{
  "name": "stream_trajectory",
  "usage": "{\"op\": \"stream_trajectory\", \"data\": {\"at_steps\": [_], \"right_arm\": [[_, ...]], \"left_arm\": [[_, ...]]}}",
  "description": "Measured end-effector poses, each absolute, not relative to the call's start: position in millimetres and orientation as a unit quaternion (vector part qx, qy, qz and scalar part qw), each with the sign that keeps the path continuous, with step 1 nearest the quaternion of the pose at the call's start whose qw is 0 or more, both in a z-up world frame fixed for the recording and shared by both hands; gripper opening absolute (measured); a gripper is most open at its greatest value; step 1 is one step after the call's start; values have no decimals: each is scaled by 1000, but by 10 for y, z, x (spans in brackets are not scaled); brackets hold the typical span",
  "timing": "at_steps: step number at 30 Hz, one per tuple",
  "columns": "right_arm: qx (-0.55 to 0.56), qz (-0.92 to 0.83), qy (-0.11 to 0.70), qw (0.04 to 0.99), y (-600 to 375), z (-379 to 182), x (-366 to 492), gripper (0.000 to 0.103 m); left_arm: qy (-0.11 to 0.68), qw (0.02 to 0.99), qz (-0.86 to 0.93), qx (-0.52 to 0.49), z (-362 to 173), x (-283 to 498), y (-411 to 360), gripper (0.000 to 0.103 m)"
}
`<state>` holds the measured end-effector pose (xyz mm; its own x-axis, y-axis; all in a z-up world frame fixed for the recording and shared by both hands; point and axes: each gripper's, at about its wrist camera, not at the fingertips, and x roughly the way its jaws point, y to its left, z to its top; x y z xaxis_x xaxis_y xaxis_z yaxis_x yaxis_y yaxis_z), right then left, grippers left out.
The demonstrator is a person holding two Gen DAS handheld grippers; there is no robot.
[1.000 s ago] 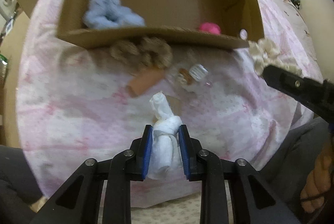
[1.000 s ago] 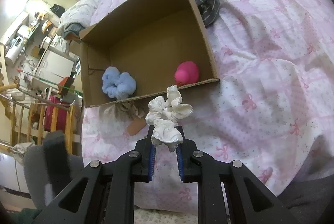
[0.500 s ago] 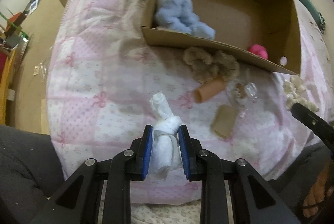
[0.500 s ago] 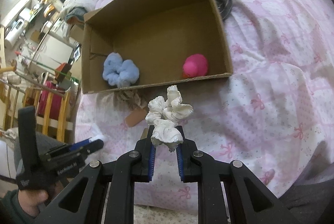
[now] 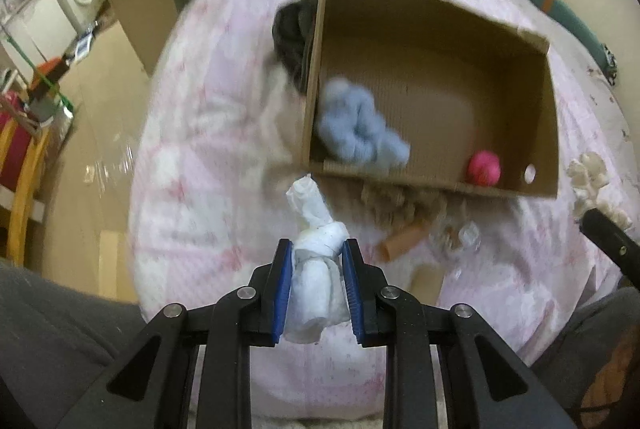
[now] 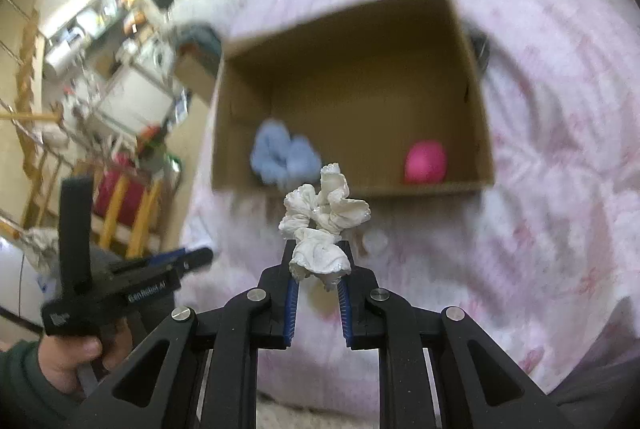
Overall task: Organize soft objects
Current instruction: 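Carry the white cloth and tissue into the box with both tools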
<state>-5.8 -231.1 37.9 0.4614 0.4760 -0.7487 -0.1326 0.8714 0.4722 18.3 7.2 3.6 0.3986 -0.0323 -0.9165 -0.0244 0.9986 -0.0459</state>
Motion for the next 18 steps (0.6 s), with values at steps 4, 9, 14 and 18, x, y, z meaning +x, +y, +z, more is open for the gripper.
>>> {"op": "stream_trajectory", "data": {"at_steps": [4, 9, 14, 18], "right_arm": [[184, 174, 445, 859, -2413, 601, -34, 19], [191, 173, 423, 868, -2465, 746, 133, 19], [168, 172, 416, 877, -2455, 840, 391, 19], [168, 159, 413, 881, -2497, 770, 582, 19]], "left_arm": [[509, 861, -4, -12, 261, 328, 57, 23], [479, 878, -1, -10, 459, 596, 95, 23], [460, 888, 0, -11, 575, 900, 96, 23], [439, 899, -5, 3, 550, 1082, 9, 23]]}}
